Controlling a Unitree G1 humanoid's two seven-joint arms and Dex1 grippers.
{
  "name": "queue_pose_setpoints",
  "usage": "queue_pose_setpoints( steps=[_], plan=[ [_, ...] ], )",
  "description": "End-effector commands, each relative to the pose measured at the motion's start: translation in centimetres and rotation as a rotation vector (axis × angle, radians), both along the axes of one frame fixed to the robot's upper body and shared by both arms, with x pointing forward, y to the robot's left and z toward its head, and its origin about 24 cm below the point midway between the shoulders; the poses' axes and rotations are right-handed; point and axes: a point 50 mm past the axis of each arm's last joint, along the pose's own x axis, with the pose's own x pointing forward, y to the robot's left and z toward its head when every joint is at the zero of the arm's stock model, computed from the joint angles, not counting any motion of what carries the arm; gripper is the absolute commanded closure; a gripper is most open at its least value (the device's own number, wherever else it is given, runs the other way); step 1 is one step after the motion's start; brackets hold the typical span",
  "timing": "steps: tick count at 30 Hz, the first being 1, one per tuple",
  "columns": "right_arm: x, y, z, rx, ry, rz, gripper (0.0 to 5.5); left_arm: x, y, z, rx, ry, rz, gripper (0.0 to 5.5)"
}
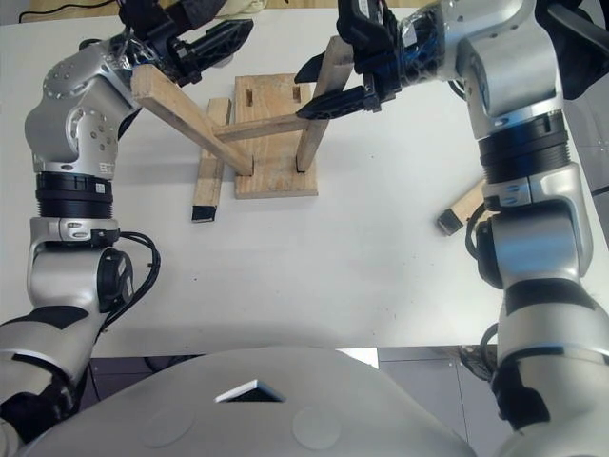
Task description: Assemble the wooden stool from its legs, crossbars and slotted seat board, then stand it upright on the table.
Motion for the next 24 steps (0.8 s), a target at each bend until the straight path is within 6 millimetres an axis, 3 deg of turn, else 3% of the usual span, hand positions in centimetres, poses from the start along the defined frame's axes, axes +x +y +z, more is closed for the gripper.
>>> queue_pose_setpoints(
  steps=[1, 4, 10, 13, 15, 19, 24],
  plan=[
    [-2.6, 1.4, -9.9, -0.162, 0.28, -0.062, 3.46, 1.2, 0.3, 1.0, 0.037, -0.056, 0.101, 2.37],
    [-2.0, 1.3, -9.0, -0.064, 0.223, -0.117, 2.75, 2.2, 1.6, 2.4, 0.017, -0.098, 0.216, 2.37],
    [-1.1, 1.0, -6.6, 0.105, 0.188, -0.191, 2.7, 3.7, 3.1, 5.9, 0.201, -0.177, 0.449, 2.37],
    [-1.2, 0.8, -6.1, 0.143, 0.201, -0.217, 3.14, 2.5, 1.8, 9.3, 0.347, -0.301, 0.404, 2.61],
    [-1.2, 0.7, -6.1, 0.154, 0.203, -0.238, 3.25, 1.4, 0.6, 10.3, 0.479, -0.36, 0.382, 2.95],
    [-1.3, 0.7, -5.5, 0.188, 0.191, -0.272, 3.32, -1.8, -1.9, 9.5, 0.667, -0.381, 0.307, 3.52],
    [-1.9, 0.1, -5.0, 0.22, 0.184, -0.308, 3.36, -5.1, -2.7, 4.9, 0.839, -0.257, 0.249, 4.22]
  ],
)
